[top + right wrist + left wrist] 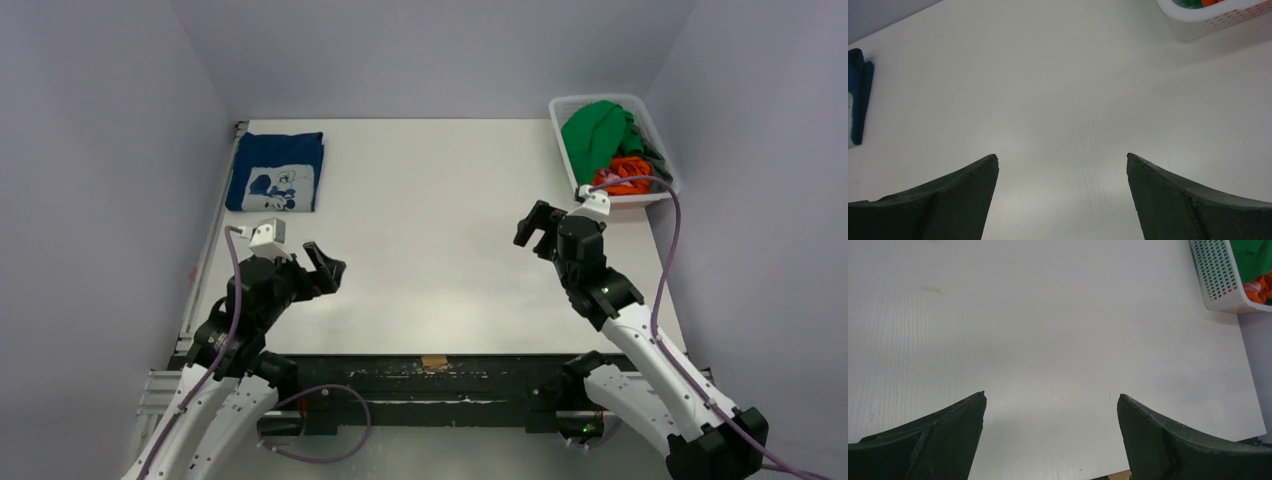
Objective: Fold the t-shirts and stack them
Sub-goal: Grab crumpled tshirt from bin with the right arm
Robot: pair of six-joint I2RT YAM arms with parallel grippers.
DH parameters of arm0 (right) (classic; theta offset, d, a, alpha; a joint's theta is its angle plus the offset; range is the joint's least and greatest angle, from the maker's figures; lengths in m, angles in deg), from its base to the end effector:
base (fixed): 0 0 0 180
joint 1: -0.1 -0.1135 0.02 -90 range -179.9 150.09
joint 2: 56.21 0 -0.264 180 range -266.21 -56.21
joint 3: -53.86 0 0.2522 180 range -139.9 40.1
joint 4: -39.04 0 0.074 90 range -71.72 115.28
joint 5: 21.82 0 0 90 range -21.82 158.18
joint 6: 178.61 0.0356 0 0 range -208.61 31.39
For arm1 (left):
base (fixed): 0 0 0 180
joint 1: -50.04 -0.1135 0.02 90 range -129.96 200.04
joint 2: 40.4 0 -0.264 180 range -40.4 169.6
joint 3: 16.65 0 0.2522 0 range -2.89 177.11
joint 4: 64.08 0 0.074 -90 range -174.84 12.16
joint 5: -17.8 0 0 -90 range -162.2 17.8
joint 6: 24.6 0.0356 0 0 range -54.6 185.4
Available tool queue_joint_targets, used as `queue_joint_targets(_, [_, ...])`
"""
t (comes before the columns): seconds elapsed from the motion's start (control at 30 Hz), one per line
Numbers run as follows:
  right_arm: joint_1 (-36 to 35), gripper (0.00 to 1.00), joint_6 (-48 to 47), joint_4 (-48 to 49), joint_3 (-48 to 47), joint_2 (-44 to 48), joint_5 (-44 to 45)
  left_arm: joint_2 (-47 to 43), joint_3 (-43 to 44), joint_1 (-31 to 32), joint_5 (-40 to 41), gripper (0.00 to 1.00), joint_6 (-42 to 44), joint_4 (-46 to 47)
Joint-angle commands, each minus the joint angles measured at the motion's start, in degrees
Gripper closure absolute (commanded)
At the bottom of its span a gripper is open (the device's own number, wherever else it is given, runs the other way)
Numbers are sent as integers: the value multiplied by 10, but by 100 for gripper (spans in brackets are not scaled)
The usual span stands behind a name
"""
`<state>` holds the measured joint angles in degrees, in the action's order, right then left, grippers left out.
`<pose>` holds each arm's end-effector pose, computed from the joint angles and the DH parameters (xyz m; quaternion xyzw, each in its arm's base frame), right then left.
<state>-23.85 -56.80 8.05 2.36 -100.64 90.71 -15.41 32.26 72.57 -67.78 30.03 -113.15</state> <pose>0.1695 0.0604 0.2860 0.1626 0.8129 0.1053 0.5492 0.1030 -0.0398 0.2808 -0.1149 0.8359 -0.2309 0.4846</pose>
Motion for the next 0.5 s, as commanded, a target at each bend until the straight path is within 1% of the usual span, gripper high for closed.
queue_joint_targets(0.0, [1, 1, -36, 79, -75, -58, 62, 1, 32, 1, 44, 0, 6, 20])
queue_joint_targets(0.1, [10, 1, -66, 76, -147, -129, 116, 12, 40, 2, 63, 0, 12, 29])
queue_joint_targets(0.13, [30, 1, -65, 62, -175, -157, 109, 18, 44, 2, 70, 0, 13, 30])
queue_joint_targets(0.2, [95, 1, -43, 38, -235, -207, 34, 28, 46, 2, 82, 0, 15, 31])
queue_joint_targets(0.23, [121, 1, -35, 35, -260, -232, 15, 31, 46, 1, 94, 0, 12, 31])
queue_joint_targets(0.37, [146, 1, -88, 11, -377, -332, 60, 32, 45, 2, 126, 0, 7, 13])
queue_joint_targets(0.47, [175, 2, -104, -8, -464, -410, 34, 25, 39, 2, 127, 0, 5, 6])
